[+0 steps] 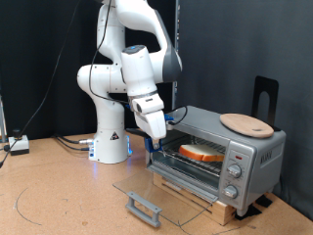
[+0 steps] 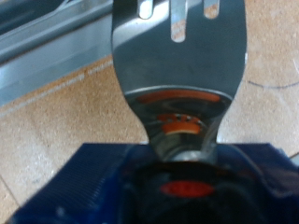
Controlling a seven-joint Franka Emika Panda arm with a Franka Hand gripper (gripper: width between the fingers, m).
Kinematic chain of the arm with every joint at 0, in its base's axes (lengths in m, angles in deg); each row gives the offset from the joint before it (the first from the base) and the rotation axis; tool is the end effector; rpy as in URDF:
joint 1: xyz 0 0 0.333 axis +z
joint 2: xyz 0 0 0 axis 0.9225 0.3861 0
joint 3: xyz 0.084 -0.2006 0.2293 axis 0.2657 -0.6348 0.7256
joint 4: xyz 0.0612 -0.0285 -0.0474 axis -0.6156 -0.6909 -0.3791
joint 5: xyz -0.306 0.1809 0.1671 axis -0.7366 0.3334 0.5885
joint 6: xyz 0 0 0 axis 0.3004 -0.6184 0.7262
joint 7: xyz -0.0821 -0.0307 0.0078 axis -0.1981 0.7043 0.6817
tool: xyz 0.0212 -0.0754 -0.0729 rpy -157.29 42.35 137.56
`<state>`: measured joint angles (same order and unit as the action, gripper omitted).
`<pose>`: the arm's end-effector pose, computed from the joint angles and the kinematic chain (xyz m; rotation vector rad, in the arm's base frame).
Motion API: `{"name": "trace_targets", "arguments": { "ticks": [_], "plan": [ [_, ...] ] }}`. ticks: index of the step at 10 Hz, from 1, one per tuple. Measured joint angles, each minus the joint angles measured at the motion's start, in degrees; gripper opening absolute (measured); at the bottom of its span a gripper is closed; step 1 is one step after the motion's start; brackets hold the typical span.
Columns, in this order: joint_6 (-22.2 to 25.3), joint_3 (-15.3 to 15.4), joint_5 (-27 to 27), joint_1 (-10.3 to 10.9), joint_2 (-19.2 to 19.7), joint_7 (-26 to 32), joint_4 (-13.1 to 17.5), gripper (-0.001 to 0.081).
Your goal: Make a piece of toast with the oven
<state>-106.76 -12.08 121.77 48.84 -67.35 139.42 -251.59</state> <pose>0.3601 -0.0015 0.3146 -2.8279 -1.0341 -0.3184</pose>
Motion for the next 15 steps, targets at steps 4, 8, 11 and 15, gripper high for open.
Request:
{"name": "trace_targets", "arguments": {
  "ticks": [4, 8, 11, 15],
  "plan": [
    [0.93, -1.38, -0.25, -1.15, -0.16, 2.3, 0.08, 0.041],
    [2.52, -0.64, 0.49, -0.14, -0.69, 1.76, 0.09, 0.041],
    [3.94, 1.39, 1.89, 1.94, -2.05, 0.01, -0.4, 0.041],
    [3.95, 3.48, 3.69, 3.27, -3.6, -1.93, -0.9, 0.041]
  ]
}}
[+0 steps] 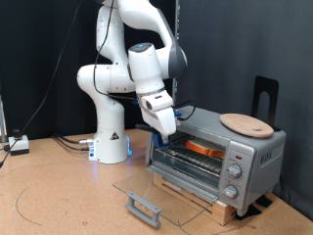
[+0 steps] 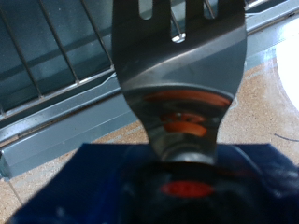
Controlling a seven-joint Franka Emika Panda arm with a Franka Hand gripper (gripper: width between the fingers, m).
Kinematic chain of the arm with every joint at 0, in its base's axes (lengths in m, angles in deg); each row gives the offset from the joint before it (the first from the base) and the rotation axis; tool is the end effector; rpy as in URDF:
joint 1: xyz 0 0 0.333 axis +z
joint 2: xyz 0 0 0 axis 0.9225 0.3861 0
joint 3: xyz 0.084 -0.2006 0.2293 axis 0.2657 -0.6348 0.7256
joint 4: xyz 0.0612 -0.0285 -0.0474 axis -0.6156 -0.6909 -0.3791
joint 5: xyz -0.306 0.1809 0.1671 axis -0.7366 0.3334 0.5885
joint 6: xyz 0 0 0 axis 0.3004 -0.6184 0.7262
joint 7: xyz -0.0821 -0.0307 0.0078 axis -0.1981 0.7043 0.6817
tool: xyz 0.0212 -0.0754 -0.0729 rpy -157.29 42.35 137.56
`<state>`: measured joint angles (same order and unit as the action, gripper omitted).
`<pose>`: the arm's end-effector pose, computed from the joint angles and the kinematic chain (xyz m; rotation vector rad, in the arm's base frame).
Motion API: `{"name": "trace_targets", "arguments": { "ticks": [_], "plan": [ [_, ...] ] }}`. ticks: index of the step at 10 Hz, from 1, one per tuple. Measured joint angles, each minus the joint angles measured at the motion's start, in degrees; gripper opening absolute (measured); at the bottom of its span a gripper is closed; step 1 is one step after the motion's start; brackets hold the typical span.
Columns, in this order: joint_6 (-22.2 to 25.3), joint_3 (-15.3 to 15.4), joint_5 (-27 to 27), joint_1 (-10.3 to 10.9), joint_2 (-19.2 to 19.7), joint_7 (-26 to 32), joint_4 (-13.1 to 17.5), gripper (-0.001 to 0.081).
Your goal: Make a piece of toast with the oven
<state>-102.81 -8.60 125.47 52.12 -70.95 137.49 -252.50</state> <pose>0.3474 0.0397 0.3197 -2.7716 -1.0766 -0.2886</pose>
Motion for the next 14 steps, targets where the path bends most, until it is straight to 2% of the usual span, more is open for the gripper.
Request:
{"name": "trace_targets", "arguments": {
  "ticks": [2, 3, 7, 10, 12, 14],
  "plan": [
    [-0.01, -0.53, 0.24, -0.7, -0.07, -0.15, 0.0, 0.041],
    [0.11, -1.44, 0.21, -1.69, -0.05, -0.05, 0.03, 0.041],
    [4.44, -5.45, -5.59, -8.71, 1.21, 1.9, 0.66, 0.041],
    [5.77, -7.99, -9.99, -13.53, 3.64, 4.73, 0.74, 0.041],
    [5.88, -9.62, -10.61, -15.43, 5.17, 7.22, 0.9, 0.041],
    [6.17, -10.76, -10.61, -16.32, 6.34, 8.19, 1.37, 0.041]
  ]
}}
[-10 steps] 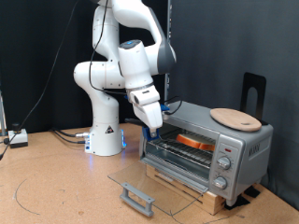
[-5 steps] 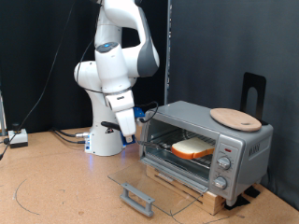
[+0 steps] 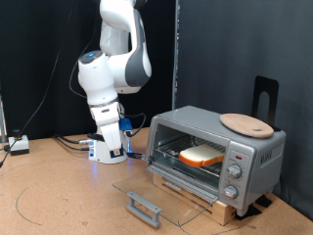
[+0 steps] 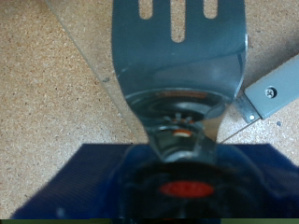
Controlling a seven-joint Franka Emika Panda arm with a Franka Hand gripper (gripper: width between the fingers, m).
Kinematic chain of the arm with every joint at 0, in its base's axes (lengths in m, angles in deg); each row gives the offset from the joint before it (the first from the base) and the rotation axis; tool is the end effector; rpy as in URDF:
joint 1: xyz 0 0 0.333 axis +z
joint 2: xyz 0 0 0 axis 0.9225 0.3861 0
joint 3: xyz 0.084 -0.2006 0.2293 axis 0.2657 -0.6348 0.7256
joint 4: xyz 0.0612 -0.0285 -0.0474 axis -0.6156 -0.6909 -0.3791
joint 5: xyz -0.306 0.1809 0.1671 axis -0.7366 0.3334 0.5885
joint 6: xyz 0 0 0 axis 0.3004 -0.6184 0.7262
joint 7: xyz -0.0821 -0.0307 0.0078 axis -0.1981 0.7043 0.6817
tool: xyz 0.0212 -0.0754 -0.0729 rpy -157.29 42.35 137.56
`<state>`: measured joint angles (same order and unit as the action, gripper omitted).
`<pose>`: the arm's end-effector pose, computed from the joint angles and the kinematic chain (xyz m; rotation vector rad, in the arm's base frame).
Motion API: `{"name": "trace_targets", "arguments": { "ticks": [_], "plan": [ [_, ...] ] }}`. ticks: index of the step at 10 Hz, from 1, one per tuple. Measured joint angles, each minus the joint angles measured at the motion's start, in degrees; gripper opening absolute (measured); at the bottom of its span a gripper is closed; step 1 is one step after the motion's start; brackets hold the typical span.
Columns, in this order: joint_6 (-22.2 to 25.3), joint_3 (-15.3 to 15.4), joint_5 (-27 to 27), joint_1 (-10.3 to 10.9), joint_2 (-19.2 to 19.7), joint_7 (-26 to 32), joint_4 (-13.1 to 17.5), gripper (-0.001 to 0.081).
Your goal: Make a piece of toast with the oven
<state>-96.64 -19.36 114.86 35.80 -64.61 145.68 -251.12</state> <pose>0.3286 -0.1065 0.2918 -2.7947 -0.8268 -0.1314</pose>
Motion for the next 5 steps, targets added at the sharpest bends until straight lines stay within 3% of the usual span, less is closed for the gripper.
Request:
{"name": "trace_targets", "arguments": {
  "ticks": [2, 5],
  "plan": [
    [0.67, -0.41, 2.49, 0.35, -0.18, 1.07, 0.69, 0.041],
    [11.62, -5.32, 12.03, 1.49, -4.33, 8.8, 3.2, 0.041]
  ]
}}
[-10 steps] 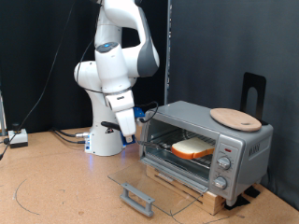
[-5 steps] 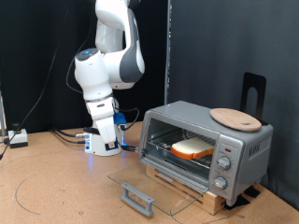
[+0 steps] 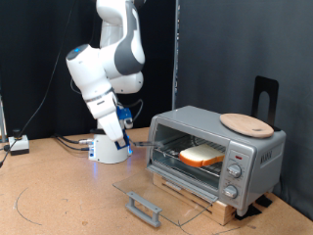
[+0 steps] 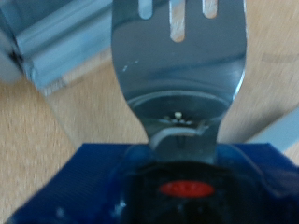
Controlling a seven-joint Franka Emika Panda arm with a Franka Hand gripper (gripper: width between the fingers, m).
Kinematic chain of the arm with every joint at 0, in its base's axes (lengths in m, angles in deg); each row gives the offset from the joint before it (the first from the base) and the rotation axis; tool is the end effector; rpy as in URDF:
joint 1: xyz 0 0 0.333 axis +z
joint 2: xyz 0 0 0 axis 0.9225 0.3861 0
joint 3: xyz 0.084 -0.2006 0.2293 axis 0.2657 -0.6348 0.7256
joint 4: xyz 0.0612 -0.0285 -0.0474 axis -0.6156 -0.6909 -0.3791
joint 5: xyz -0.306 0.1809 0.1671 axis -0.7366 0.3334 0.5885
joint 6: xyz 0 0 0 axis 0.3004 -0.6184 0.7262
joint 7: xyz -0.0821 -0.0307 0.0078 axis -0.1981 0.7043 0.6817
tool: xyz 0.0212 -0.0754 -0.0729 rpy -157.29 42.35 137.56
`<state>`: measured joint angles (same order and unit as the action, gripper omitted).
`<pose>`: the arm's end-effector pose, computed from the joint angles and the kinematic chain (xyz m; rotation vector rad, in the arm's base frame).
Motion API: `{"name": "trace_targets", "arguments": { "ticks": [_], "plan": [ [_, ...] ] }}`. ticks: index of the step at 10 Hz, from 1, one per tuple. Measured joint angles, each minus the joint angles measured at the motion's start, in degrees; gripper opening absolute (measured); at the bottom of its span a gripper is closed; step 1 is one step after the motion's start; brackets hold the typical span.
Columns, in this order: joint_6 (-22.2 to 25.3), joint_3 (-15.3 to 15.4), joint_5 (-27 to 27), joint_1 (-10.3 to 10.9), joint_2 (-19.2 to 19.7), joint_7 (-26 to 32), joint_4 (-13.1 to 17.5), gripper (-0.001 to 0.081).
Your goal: Make a piece of toast with the oven
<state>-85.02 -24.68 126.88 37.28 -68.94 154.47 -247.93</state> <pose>0.3317 -0.1074 0.3312 -2.5946 -0.7762 -0.3612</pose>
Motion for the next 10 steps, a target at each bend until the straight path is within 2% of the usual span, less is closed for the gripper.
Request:
{"name": "trace_targets", "arguments": {
  "ticks": [2, 4, 6, 7, 8, 10],
  "plan": [
    [5.14, -1.54, 2.77, 0.19, -4.08, 1.17, 0.67, 0.041],
    [8.24, -1.48, 3.0, 0.25, -8.26, 0.13, 1.14, 0.041],
    [10.18, -0.58, 2.74, 0.21, -12.4, -3.18, 1.05, 0.041],
    [10.18, -0.59, 2.76, 0.21, -12.24, -2.91, 0.98, 0.041],
    [11.16, -0.76, 4.05, 0.73, -12.18, -0.91, 0.99, 0.041],
    [16.94, -1.17, 7.38, 4.14, -12.91, 4.15, 1.25, 0.041]
  ]
}}
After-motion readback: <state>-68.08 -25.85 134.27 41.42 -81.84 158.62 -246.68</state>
